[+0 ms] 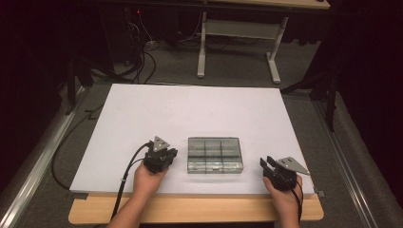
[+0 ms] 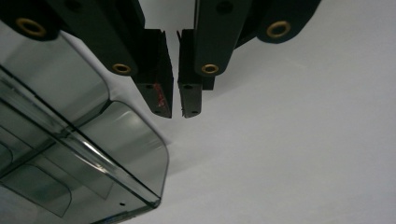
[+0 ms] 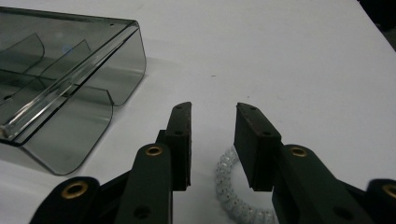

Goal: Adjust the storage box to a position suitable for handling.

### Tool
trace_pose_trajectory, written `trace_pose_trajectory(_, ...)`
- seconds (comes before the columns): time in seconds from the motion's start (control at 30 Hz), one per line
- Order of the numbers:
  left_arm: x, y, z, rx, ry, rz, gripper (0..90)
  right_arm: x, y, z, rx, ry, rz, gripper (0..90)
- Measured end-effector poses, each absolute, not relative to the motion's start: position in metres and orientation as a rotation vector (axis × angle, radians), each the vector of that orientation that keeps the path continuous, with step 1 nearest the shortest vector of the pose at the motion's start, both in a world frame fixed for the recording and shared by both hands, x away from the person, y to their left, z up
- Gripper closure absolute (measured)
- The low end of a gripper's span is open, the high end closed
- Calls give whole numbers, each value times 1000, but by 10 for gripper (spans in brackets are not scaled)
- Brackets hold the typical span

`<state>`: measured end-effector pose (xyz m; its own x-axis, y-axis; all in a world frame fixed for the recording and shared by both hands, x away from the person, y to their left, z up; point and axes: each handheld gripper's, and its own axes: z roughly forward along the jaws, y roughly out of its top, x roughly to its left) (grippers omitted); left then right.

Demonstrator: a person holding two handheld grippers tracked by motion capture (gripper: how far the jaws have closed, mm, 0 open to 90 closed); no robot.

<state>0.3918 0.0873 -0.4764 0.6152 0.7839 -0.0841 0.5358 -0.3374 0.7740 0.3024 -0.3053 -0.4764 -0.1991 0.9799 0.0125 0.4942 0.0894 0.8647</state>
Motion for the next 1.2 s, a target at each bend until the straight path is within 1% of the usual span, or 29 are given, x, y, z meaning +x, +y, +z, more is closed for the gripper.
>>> trace_pose_trajectory(0.3,390,63,-484,2065,1015,347,846,292,-320,-478,1484,1721,1038,663)
trace_pose_trajectory(0.33,389,62,-483,2070,1013,356,859,291,-321,-478,1485,1720,1043,664)
trace_pose_trajectory(0.37,389,60,-483,2072,1013,373,867,291,-321,-479,1486,1720,1041,665)
trace_pose_trajectory(0.87,380,38,-480,2057,952,347,867,288,-314,-479,1459,1733,1044,699)
trace_pose_trajectory(1.0,375,48,-478,2034,948,365,831,289,-311,-481,1456,1750,1047,711)
trace_pose_trajectory(1.1,375,65,-476,2002,972,390,828,289,-308,-482,1454,1762,1047,722)
trace_pose_trajectory(1.2,375,86,-475,1994,993,446,818,288,-306,-482,1450,1771,1048,725)
